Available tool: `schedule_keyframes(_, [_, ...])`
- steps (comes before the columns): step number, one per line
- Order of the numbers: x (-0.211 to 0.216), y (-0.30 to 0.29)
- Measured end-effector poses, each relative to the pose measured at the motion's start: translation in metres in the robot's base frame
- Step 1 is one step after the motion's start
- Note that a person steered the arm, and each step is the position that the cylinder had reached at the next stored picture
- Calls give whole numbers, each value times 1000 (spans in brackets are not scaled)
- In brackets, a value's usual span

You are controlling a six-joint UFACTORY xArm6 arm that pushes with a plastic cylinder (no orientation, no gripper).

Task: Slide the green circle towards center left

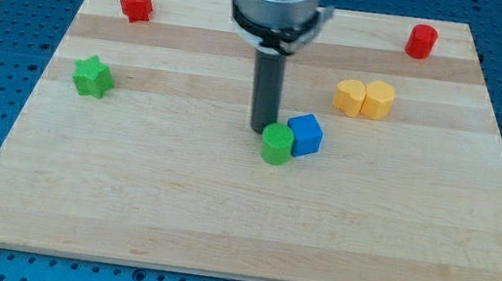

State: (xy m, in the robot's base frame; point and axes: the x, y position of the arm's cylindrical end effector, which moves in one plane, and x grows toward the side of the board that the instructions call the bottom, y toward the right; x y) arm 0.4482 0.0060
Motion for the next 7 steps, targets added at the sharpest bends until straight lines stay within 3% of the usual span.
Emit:
schedule_keyframes(2, [38, 25])
schedule_keyframes(5, [72, -14])
schedule_keyframes(7, [78, 36])
